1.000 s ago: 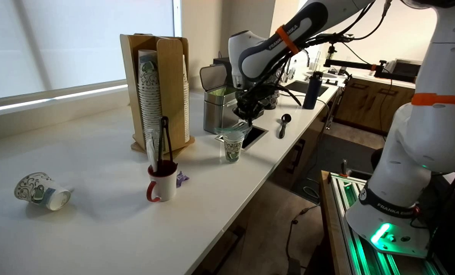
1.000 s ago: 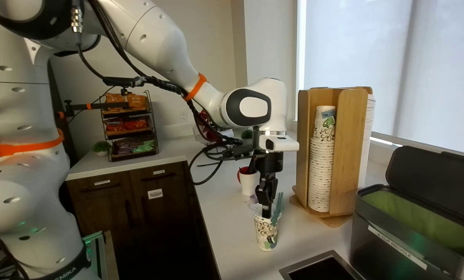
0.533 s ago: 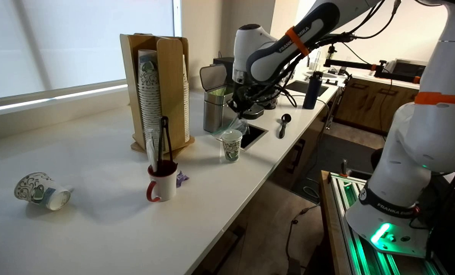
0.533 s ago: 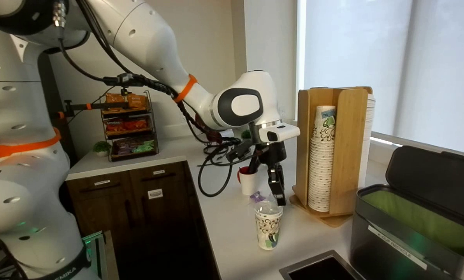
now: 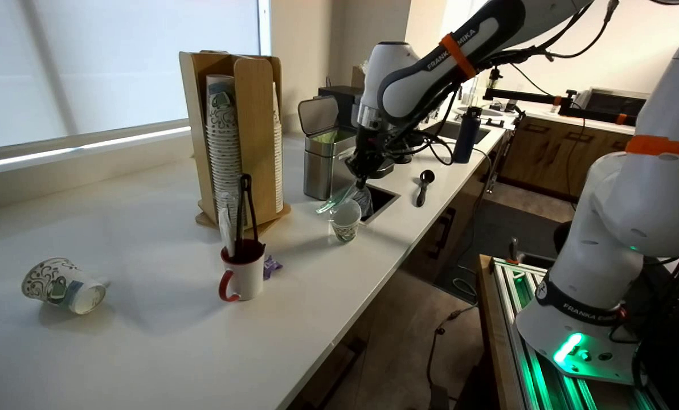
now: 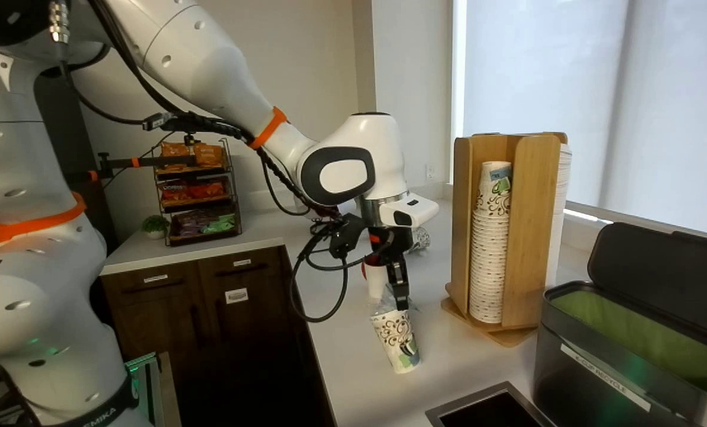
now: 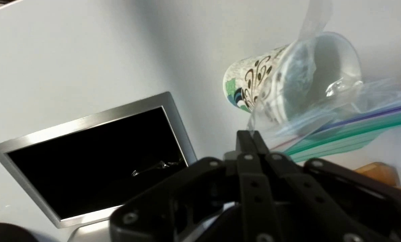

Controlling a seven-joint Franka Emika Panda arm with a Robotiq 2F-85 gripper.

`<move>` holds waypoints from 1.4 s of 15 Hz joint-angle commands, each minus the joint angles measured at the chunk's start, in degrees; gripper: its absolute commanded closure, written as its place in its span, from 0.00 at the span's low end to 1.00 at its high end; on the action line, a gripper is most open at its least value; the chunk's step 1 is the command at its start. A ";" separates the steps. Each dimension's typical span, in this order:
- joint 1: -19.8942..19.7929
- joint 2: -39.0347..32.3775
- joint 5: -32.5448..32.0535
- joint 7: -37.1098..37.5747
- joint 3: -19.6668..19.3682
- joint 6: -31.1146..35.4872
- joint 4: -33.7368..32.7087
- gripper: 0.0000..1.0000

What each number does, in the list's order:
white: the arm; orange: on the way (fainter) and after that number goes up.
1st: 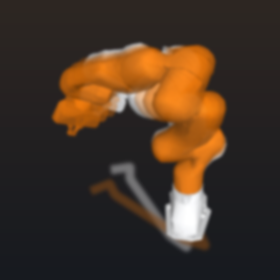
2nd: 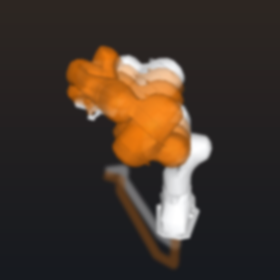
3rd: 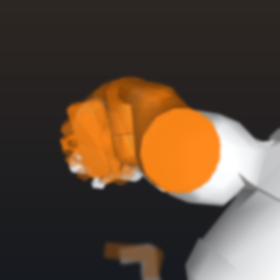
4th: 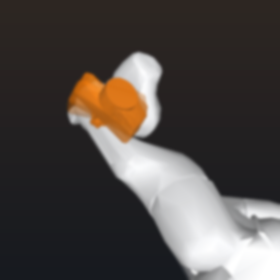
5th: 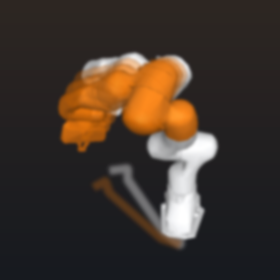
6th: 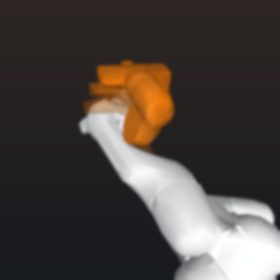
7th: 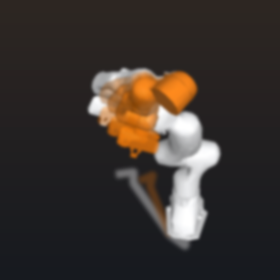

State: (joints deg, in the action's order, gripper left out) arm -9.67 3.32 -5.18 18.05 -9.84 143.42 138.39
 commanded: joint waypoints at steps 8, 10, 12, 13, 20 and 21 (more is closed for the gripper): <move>-4.85 5.13 -4.27 3.25 -0.71 0.27 5.70 1.00; -5.66 4.68 -5.75 6.34 -0.62 0.20 5.32 1.00; -6.25 4.11 -7.62 9.93 -0.37 0.19 4.89 1.00; -6.41 3.83 -8.46 11.52 -0.26 -0.01 4.60 1.00; -6.46 3.78 -11.15 17.47 0.02 -0.74 4.44 0.60; -6.40 4.01 -11.26 17.87 -0.01 -0.46 4.56 0.51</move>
State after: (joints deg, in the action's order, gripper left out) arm -15.48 6.80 -14.75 33.08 -10.42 143.42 142.72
